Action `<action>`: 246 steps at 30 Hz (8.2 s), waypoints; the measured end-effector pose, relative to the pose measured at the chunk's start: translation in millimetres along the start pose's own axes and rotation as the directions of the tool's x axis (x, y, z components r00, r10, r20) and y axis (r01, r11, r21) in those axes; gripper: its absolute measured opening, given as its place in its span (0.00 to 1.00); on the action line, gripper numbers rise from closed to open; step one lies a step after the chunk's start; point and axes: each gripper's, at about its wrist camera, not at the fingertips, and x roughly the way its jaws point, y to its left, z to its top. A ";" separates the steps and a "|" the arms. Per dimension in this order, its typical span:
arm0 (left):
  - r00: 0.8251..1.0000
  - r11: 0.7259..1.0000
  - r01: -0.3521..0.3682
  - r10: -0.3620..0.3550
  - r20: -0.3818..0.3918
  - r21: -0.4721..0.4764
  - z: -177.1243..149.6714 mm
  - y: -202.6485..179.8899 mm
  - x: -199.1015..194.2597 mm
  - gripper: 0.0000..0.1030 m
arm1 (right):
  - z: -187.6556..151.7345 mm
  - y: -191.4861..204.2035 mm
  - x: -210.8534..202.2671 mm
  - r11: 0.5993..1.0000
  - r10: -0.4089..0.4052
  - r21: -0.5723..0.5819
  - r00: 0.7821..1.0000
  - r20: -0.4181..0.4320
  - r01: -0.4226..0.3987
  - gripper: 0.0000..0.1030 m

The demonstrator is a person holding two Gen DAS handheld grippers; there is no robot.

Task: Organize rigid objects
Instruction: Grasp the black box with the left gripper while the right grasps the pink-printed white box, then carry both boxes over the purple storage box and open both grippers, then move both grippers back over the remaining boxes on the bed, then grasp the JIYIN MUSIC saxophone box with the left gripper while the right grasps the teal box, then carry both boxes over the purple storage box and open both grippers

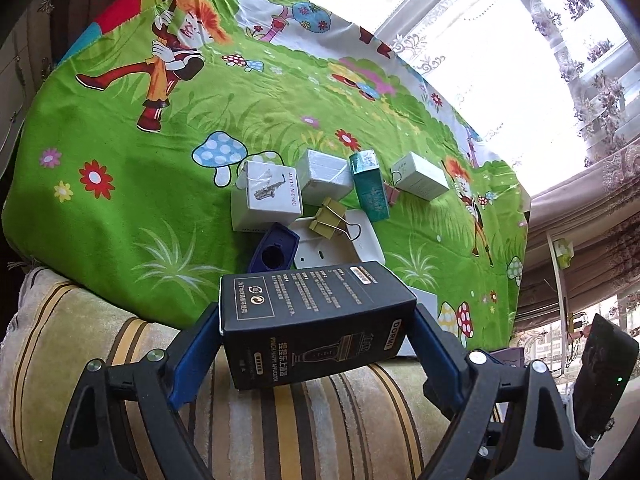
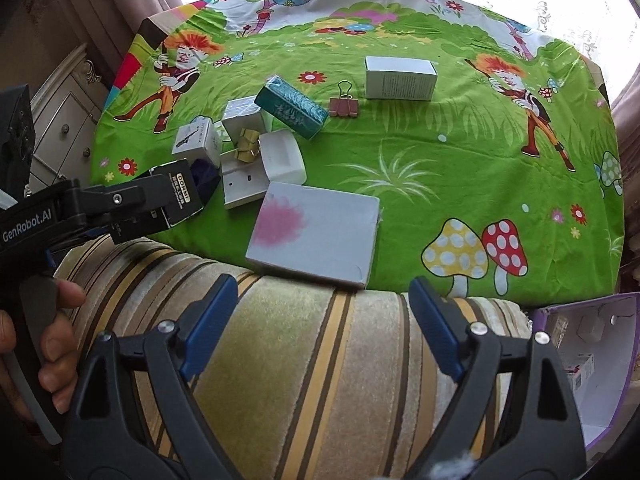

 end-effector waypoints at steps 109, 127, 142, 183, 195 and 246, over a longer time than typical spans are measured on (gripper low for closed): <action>0.941 0.469 0.247 -0.323 -0.096 0.848 -172.1 -340.9 17.2 0.92 | -169.8 -272.6 -174.2 0.704 -0.513 0.676 0.813 0.274 0.217 0.97; 0.897 0.490 0.291 -0.439 -0.055 0.822 -131.9 -311.1 -14.0 0.92 | -152.5 -248.2 -192.4 0.767 -0.522 0.607 0.754 0.399 0.210 0.99; 0.934 0.682 0.128 -0.328 0.144 0.720 -52.5 -218.9 -27.6 0.92 | -101.0 -204.3 -176.9 0.869 -0.370 0.478 0.807 0.460 0.127 0.99; 0.983 0.977 -0.178 0.172 0.059 0.118 63.2 0.3 53.0 0.80 | 105.5 -65.2 -5.4 0.925 0.217 0.259 0.948 0.233 -0.276 0.99; 0.979 0.973 -0.202 0.205 -0.009 0.115 64.3 8.1 78.3 0.53 | 142.5 -47.3 84.1 0.855 0.417 0.305 0.906 0.075 -0.419 0.99; 0.989 0.979 -0.084 0.059 0.138 0.187 21.0 -54.1 16.2 0.40 | 64.4 -61.3 -21.7 0.927 0.248 0.215 0.933 0.262 -0.307 0.75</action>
